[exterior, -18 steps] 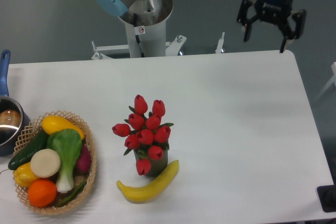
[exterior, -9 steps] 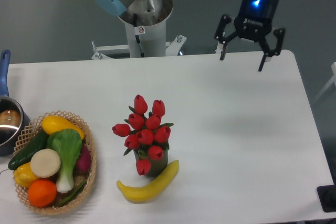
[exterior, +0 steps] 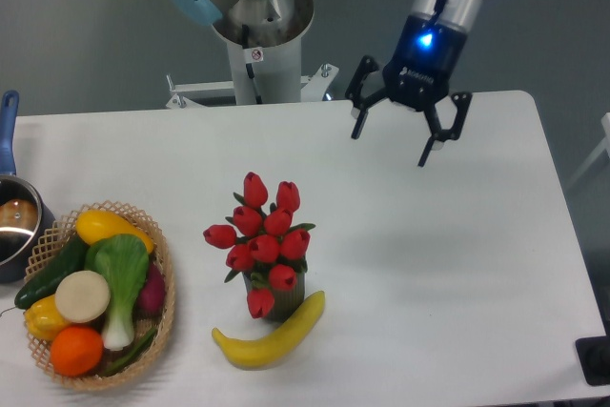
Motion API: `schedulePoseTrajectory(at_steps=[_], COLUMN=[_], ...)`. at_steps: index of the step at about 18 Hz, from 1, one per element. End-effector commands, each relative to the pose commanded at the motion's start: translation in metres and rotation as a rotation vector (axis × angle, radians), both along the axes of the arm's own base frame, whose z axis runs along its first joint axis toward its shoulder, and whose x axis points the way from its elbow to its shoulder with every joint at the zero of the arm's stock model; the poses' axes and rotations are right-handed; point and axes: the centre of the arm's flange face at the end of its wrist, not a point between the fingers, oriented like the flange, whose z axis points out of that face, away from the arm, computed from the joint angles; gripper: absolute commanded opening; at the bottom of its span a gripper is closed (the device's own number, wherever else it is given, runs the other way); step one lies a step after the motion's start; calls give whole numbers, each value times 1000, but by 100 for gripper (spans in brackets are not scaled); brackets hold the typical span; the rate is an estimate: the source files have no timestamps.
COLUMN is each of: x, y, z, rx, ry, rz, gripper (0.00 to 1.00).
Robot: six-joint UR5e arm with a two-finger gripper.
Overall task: Pick up the flowers from the vase
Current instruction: 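Move the open gripper down toward the tulip stems above the vase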
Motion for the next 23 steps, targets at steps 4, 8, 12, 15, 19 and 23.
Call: schedulePoseTrajectory(at_steps=[4, 8, 12, 15, 19, 23], x=[14, 19, 19, 26, 24, 27], y=[12, 19, 33, 51, 76, 94], z=[-13, -20, -46, -59, -84, -105], rx=[-14, -25, -51, -55, -55, -7], ry=[-15, 13, -21, -26, -41, -83], rz=[-31, -73, -108, -144, -184, -220], gripper=[100, 100, 100, 100, 100, 100])
